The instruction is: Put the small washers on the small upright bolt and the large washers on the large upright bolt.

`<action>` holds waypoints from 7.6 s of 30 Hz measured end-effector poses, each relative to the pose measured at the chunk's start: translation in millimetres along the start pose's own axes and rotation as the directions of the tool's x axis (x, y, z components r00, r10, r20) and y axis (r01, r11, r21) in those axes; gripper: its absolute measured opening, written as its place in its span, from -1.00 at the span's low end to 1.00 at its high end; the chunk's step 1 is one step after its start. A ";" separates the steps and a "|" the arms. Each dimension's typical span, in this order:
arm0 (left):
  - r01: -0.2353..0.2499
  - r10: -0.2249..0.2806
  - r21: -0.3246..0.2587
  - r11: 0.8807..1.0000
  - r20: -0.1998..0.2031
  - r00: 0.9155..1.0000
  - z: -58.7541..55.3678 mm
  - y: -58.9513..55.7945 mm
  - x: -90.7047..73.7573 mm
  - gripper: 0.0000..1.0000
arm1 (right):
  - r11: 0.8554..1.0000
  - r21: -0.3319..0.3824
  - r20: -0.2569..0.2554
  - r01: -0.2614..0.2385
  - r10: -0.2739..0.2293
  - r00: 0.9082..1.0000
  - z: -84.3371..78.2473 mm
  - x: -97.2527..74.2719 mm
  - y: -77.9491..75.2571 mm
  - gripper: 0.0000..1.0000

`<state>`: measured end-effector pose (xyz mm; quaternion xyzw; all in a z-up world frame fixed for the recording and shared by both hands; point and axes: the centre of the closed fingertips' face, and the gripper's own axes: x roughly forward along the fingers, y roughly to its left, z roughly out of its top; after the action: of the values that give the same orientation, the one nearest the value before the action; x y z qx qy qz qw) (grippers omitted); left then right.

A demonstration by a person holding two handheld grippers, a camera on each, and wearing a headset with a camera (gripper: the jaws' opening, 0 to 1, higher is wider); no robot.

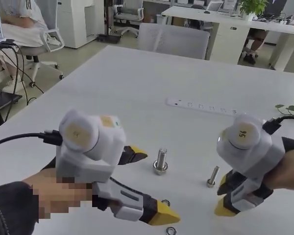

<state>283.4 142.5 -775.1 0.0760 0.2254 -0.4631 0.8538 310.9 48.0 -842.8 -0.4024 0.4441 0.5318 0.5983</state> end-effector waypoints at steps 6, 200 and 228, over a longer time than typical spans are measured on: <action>-0.004 0.004 0.004 1.000 0.000 1.000 0.1 -3.1 -4.5 0.71 | 0.999 -0.042 0.017 -0.005 0.006 1.000 24.6 4.8 7.1 -0.45; -0.010 0.010 -0.023 1.000 0.009 1.000 -5.0 -3.6 -7.3 0.68 | 0.989 -0.088 -0.056 0.121 -0.126 0.990 11.6 -35.5 -67.4 -0.73; -0.015 0.015 -0.031 0.999 0.007 1.000 -4.1 -1.7 -5.1 0.68 | 0.992 -0.097 -0.086 0.083 -0.091 0.992 5.4 -22.9 -72.3 -0.73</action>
<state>278.3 146.8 -776.3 0.0627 0.2292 -0.4534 0.8590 382.5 38.8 -818.7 -0.4725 0.4273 0.5068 0.5807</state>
